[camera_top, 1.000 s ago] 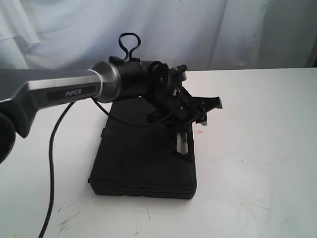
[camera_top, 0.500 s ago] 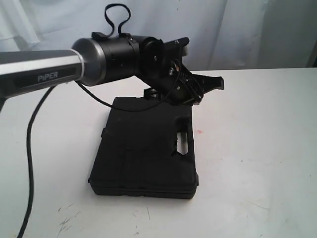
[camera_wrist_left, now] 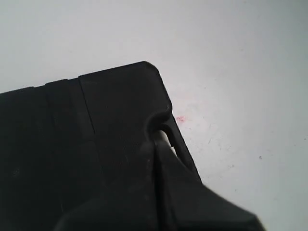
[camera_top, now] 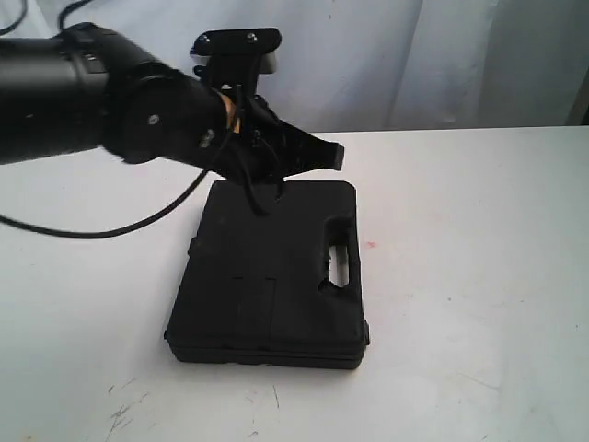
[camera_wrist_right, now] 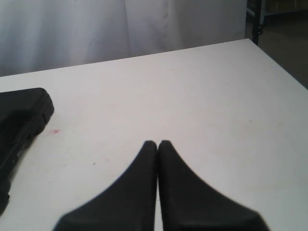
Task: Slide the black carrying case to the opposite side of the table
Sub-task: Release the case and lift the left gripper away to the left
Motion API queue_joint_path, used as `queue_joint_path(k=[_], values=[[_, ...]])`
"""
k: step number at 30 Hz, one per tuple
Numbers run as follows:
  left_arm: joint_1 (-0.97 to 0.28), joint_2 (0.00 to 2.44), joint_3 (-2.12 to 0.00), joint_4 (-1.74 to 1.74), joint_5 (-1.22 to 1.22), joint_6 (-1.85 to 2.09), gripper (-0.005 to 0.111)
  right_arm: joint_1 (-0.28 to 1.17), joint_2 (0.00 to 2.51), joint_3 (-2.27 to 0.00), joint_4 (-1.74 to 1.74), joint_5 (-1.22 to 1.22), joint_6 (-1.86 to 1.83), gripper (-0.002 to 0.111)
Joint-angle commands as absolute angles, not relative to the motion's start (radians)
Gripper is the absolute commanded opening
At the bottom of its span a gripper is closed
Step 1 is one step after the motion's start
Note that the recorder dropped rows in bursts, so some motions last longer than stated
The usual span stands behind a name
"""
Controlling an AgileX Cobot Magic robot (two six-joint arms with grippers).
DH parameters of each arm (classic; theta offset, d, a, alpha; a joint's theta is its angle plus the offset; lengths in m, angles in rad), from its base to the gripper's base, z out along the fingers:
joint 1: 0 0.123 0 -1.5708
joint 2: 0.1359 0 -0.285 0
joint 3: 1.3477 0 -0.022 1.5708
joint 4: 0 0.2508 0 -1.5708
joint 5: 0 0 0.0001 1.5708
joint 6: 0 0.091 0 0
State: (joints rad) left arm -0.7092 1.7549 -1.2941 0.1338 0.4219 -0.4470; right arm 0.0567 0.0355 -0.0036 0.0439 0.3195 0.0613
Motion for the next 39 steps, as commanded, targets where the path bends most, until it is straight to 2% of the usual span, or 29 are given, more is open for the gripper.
queue_joint_path(k=[1, 6, 16, 28, 34, 39], values=[[-0.707, 1.58, -1.103, 0.14, 0.317, -0.47, 0.0, 0.049, 0.03, 0.0, 0.034, 0.319, 0.06, 0.0], [-0.707, 1.462, -0.978, 0.14, 0.371, -0.47, 0.0, 0.049, 0.03, 0.0, 0.034, 0.319, 0.06, 0.0], [-0.707, 1.46, -0.978, 0.299, 0.381, -0.443, 0.0, 0.049, 0.03, 0.0, 0.034, 0.319, 0.06, 0.0], [-0.707, 1.428, -0.93, 0.313, 0.49, -0.44, 0.0, 0.049, 0.03, 0.0, 0.034, 0.319, 0.06, 0.0], [-0.671, 1.319, -0.798, 0.313, 0.281, -0.443, 0.0, 0.049, 0.03, 0.0, 0.034, 0.319, 0.06, 0.0], [-0.567, 1.169, -0.631, 0.297, 0.058, -0.443, 0.0, 0.049, 0.03, 0.0, 0.034, 0.319, 0.06, 0.0]])
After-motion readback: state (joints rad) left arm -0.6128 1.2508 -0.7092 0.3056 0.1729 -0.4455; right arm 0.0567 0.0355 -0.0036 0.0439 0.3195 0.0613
